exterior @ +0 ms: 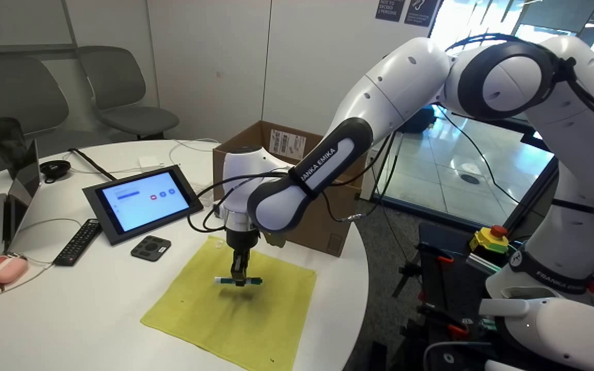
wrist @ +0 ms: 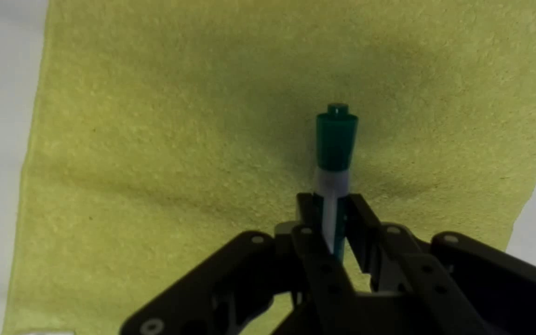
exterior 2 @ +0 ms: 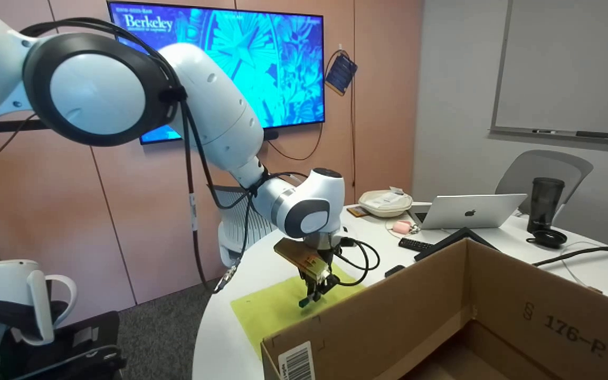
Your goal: Put the green marker on the yellow towel, fold the towel twice and put it in the brown box
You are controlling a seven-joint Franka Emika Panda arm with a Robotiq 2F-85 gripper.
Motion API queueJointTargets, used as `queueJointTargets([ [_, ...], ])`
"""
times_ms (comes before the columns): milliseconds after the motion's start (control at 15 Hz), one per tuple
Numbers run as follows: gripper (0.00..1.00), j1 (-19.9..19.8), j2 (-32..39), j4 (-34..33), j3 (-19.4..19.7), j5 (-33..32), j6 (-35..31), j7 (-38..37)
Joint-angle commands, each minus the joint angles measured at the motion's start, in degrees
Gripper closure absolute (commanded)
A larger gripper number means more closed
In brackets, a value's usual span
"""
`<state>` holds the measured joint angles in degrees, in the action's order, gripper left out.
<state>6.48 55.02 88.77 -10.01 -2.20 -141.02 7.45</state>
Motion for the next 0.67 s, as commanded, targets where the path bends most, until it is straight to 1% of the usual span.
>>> queueJointTargets([
  [0,0.82,0.9,0.1,1.0,1.7,4.1,-2.1,-8.1],
  [200,0.82,1.3,1.2,0.3,2.5,7.2,-2.7,-14.5],
  [400,0.82,2.4,2.4,-0.1,3.7,10.1,-5.1,-21.4],
  [600,0.82,4.4,3.5,0.0,5.6,12.4,-8.2,-28.9],
])
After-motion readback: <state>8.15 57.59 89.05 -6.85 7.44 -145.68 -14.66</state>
